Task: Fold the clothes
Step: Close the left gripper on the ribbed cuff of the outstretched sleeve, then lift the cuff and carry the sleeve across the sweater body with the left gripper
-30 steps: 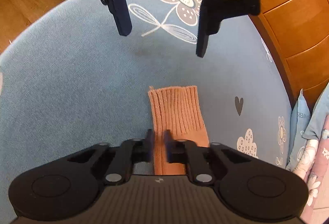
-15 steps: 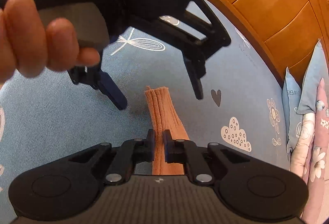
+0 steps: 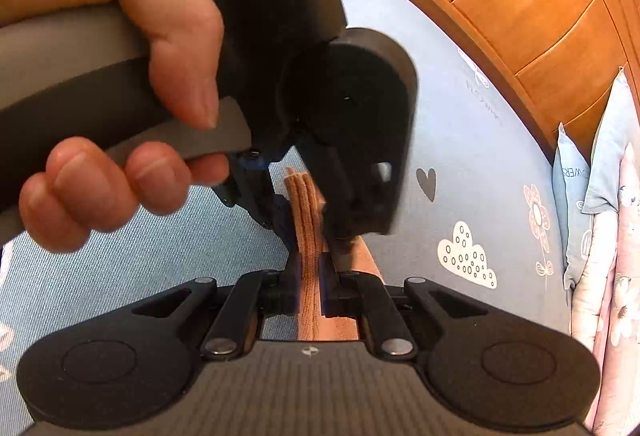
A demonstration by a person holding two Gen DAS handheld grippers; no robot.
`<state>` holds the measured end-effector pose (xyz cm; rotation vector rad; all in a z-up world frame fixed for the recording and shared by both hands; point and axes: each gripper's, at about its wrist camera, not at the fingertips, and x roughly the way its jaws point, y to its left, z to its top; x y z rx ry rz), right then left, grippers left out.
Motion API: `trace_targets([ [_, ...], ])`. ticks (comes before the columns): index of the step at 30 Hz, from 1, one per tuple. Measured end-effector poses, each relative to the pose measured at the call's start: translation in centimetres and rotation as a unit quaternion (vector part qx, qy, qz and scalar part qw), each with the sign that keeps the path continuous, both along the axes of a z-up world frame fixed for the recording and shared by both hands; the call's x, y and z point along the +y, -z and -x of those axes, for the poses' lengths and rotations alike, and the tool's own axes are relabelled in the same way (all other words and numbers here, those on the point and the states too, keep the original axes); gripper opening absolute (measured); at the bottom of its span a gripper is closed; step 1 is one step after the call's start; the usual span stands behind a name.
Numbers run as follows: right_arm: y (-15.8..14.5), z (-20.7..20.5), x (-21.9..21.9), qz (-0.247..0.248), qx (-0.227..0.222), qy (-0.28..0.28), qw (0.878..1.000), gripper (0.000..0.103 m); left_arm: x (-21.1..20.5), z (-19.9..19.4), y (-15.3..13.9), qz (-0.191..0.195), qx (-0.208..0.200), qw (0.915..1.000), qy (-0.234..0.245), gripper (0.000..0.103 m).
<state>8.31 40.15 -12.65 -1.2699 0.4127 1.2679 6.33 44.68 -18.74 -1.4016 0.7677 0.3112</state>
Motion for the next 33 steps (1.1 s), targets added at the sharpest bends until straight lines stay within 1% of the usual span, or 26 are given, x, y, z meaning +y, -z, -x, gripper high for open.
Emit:
trace_targets([
  [2, -0.3, 0.0, -0.3, -0.003, 0.002, -0.004, 1.000, 0.010, -0.1, -0.1, -0.1, -0.004, 0.007, 1.0000, 0.002, 0.014],
  [6, -0.9, -0.4, -1.2, 0.001, 0.015, -0.004, 1.000, 0.010, -0.3, -0.3, -0.4, -0.017, 0.020, 0.9996, 0.009, 0.014],
  [11, -1.4, -0.5, -2.2, 0.015, 0.028, 0.002, 1.000, 0.010, -0.5, -0.4, -0.5, -0.027, 0.025, 0.9993, 0.011, 0.013],
  [15, -1.3, -0.8, -2.6, 0.029, 0.040, 0.033, 0.998, 0.010, -0.6, -0.4, -0.6, -0.034, 0.028, 0.9989, 0.014, 0.011],
  [19, -1.3, -1.4, -3.0, 0.036, 0.050, 0.078, 0.995, 0.011, -0.8, -0.7, -1.0, -0.040, 0.034, 0.9985, 0.016, 0.009],
  [22, -1.0, -2.0, -4.5, 0.038, 0.053, 0.109, 0.992, 0.011, -1.0, -1.1, -1.6, -0.050, 0.046, 0.9975, 0.022, 0.009],
  [25, -1.0, -2.6, -5.9, 0.041, 0.050, 0.136, 0.989, 0.011, -1.5, -2.1, -3.0, -0.089, 0.070, 0.9920, 0.056, 0.009],
  [28, -1.3, -2.5, -8.0, 0.035, 0.051, 0.168, 0.984, 0.011, -2.3, -3.4, -5.1, -0.141, 0.083, 0.9822, 0.092, 0.009],
  [30, -1.7, -3.4, -9.8, 0.030, 0.053, 0.193, 0.979, 0.011, -2.9, -4.3, -6.5, -0.166, 0.090, 0.9756, 0.111, 0.009],
  [33, -2.5, -2.8, -12.0, 0.022, 0.056, 0.226, 0.972, 0.011, -3.6, -5.8, -8.7, -0.186, 0.078, 0.9711, 0.127, 0.009],
])
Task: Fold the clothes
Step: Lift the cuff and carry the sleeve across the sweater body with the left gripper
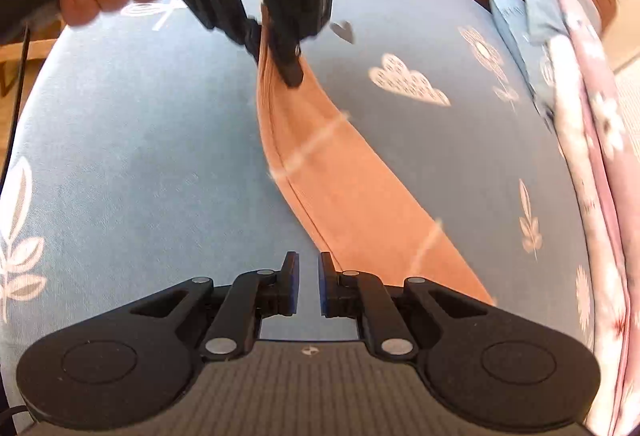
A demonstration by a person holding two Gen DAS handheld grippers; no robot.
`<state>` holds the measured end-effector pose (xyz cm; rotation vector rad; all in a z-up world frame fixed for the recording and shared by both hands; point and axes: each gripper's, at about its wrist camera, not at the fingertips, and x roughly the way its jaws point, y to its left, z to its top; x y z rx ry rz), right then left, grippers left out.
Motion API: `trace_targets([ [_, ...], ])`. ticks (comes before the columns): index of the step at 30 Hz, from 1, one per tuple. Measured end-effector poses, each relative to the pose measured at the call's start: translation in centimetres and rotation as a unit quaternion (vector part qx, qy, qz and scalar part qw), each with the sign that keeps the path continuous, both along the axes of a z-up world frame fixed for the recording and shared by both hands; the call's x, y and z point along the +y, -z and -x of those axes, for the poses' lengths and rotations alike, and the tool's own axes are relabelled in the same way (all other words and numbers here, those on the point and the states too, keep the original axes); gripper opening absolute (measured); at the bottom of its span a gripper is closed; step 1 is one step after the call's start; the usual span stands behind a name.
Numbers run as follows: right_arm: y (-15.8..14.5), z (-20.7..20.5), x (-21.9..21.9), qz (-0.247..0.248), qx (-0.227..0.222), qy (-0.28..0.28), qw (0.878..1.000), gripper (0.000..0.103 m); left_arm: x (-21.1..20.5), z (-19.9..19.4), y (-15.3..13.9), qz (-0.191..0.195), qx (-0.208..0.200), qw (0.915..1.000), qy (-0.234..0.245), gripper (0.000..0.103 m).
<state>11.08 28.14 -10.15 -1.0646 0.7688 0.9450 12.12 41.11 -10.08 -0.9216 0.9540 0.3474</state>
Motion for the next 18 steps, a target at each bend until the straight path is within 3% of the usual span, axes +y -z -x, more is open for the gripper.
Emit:
trace_targets([
  [5, -1.0, -0.3, -4.2, -0.008, 0.001, 0.051, 0.999, 0.011, -2.6, -2.7, -3.9, -0.033, -0.028, 0.9982, 0.041, 0.007],
  [18, -1.7, -0.3, -16.0, -0.009, -0.005, 0.160, 0.987, 0.015, -13.7, -10.8, -11.3, -0.040, -0.099, 0.9819, 0.156, 0.007],
])
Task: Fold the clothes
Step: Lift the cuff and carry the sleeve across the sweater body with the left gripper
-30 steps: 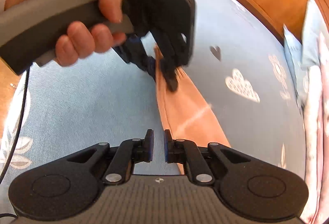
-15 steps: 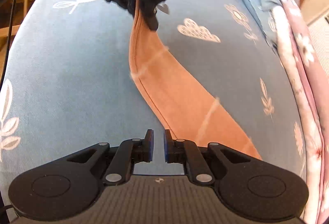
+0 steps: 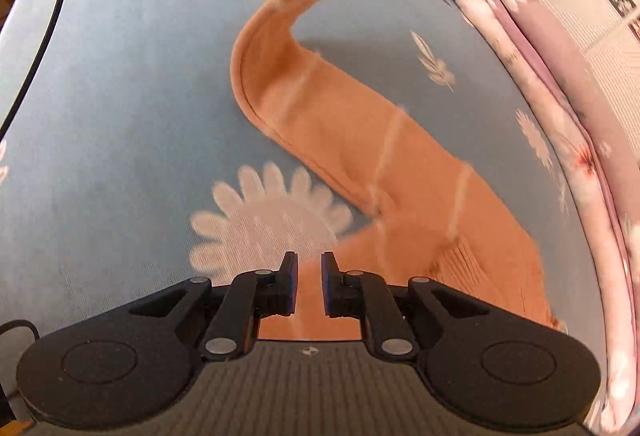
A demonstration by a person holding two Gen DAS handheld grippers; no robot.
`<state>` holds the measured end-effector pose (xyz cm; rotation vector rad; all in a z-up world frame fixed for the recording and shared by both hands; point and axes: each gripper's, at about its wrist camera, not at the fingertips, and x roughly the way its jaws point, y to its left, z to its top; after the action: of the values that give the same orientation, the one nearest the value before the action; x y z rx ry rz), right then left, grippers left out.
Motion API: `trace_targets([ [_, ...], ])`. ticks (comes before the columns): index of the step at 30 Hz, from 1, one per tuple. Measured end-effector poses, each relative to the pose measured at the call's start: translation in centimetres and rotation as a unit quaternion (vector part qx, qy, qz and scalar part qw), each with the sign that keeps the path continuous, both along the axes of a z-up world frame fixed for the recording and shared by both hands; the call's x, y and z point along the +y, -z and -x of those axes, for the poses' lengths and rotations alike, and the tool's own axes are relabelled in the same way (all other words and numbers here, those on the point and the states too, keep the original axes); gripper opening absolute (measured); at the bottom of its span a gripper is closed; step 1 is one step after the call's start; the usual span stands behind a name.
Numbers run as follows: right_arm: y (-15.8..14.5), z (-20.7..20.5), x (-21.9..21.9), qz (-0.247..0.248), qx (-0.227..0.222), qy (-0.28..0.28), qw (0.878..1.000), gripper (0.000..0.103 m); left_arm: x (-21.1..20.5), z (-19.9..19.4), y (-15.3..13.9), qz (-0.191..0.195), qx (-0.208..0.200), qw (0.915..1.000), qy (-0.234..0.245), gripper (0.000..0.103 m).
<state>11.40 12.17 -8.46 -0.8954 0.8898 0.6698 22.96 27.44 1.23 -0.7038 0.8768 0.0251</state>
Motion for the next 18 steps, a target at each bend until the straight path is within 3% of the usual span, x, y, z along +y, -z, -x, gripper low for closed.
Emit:
trace_targets([
  [9, -0.7, 0.6, -7.4, 0.016, -0.012, 0.058, 0.998, 0.015, -9.2, -3.6, -3.6, 0.006, -0.044, 0.9961, 0.077, 0.007],
  [18, -1.2, 1.0, -13.9, 0.018, -0.009, 0.122, 0.992, 0.021, -18.0, -6.8, -4.6, 0.031, -0.070, 0.9874, 0.138, 0.007],
])
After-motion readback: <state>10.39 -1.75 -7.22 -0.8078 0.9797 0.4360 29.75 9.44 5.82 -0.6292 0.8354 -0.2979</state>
